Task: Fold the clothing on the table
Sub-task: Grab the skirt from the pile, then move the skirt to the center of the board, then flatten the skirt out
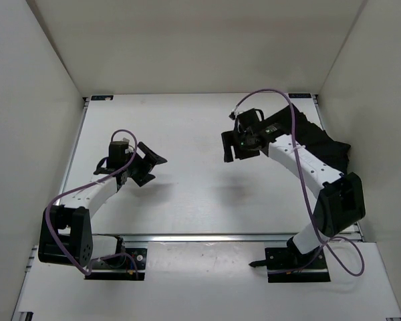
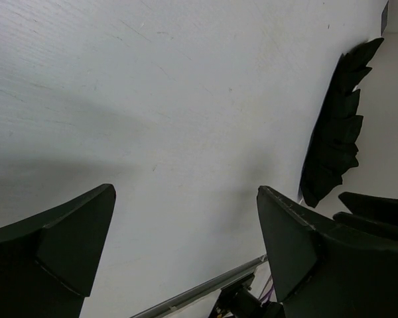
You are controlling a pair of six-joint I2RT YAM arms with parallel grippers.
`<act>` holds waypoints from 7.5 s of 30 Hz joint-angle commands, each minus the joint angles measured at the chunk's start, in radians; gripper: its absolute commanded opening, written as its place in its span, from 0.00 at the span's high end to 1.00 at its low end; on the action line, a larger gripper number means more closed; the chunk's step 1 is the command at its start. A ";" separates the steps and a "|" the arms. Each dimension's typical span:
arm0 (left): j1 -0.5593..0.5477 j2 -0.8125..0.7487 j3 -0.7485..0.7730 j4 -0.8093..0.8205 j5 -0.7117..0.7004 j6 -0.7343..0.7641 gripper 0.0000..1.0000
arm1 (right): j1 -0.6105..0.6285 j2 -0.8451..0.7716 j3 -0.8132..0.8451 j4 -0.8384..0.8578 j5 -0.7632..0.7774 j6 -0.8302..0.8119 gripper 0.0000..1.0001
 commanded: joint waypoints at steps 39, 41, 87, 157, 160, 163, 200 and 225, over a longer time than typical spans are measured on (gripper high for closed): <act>0.125 -0.072 0.109 -0.074 0.100 0.082 0.01 | -0.389 -0.177 0.155 0.104 -0.472 0.201 1.00; 0.159 -0.078 0.133 -0.076 0.135 0.092 0.01 | -0.418 -0.234 -0.024 0.049 -0.472 0.176 0.99; 0.024 0.146 0.204 -0.033 0.115 0.148 0.70 | 0.108 0.001 -0.215 0.041 -0.501 -0.177 1.00; -0.097 -0.417 -0.249 0.090 0.035 -0.052 1.00 | 0.032 -0.093 -0.367 0.401 -0.349 0.403 0.51; -0.238 -0.256 0.010 0.090 0.031 -0.008 1.00 | -0.014 -0.074 -0.386 0.457 -0.366 0.422 0.56; -0.305 -0.040 0.369 0.105 0.156 -0.005 1.00 | -0.073 -0.067 -0.384 0.423 -0.393 0.383 0.57; -0.079 -0.653 -0.331 -0.082 -0.023 -0.049 1.00 | 0.012 0.056 -0.504 0.503 -0.321 0.506 0.61; -0.094 -0.639 -0.348 -0.050 -0.004 -0.060 1.00 | -0.117 0.262 -0.183 0.359 -0.381 0.345 0.72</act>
